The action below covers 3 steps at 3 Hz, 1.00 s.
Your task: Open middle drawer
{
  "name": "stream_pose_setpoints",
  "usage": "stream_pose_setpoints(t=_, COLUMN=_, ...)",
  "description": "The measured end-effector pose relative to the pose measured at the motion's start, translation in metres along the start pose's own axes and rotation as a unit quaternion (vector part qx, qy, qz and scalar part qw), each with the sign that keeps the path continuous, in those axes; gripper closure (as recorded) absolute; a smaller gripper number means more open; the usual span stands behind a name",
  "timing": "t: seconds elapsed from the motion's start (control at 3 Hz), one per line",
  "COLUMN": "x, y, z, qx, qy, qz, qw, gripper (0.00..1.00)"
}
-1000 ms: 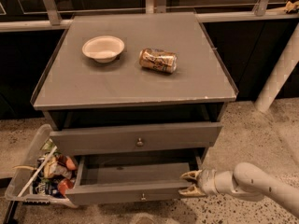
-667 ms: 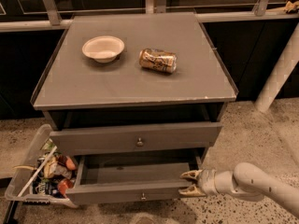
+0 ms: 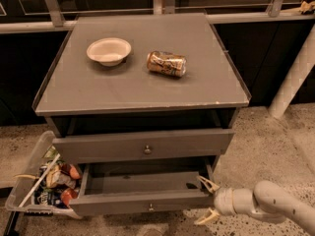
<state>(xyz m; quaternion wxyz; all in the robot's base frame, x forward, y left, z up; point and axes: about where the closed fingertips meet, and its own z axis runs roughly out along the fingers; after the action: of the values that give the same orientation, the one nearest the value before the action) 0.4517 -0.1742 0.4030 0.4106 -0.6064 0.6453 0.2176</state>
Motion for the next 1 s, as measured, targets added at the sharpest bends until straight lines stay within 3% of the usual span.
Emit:
stream_pose_setpoints(t=0.33, x=0.0056, y=0.037, z=-0.0202, qx=0.0, qy=-0.015, qz=-0.007, qw=0.9999, gripper=0.37)
stream_pose_setpoints(t=1.0, x=-0.0029, y=0.0344, z=-0.0254, qx=0.0, qy=-0.015, qz=-0.007, qw=0.9999, gripper=0.84)
